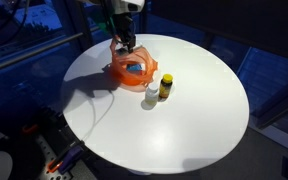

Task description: Pick up the white bottle on the left side of the table and put it in the orange plastic bag.

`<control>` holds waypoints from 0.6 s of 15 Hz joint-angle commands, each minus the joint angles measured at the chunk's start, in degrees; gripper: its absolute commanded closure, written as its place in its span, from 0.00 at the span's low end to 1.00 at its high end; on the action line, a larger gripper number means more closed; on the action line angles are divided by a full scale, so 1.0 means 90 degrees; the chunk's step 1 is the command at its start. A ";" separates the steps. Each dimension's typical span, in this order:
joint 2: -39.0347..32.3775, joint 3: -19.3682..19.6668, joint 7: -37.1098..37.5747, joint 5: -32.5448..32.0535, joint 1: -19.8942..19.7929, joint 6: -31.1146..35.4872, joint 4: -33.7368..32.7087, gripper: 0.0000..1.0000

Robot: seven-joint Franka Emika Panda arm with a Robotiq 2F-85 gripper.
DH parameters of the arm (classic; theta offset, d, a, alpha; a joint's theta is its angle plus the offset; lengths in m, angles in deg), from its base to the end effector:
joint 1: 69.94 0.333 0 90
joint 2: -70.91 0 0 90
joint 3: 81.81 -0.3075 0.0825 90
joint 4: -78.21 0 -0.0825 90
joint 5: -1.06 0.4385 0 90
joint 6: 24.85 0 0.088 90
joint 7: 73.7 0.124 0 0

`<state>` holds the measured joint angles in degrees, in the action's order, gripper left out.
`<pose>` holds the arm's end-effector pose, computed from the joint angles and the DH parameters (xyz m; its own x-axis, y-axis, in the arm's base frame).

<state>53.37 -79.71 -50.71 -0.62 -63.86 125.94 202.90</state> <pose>0.6092 0.0424 0.1958 0.9427 -0.2990 0.1480 -0.2977 -0.9542 -0.0313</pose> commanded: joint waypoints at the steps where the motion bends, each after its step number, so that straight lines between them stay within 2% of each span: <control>1: -0.0224 0.0075 0.0138 0.0003 0.0062 -0.0122 -0.0237 0.75; 9: -0.0365 0.0047 0.0163 -0.0029 0.0259 -0.0391 -0.0133 0.75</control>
<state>50.22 -79.51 -50.44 -0.62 -62.58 124.42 202.49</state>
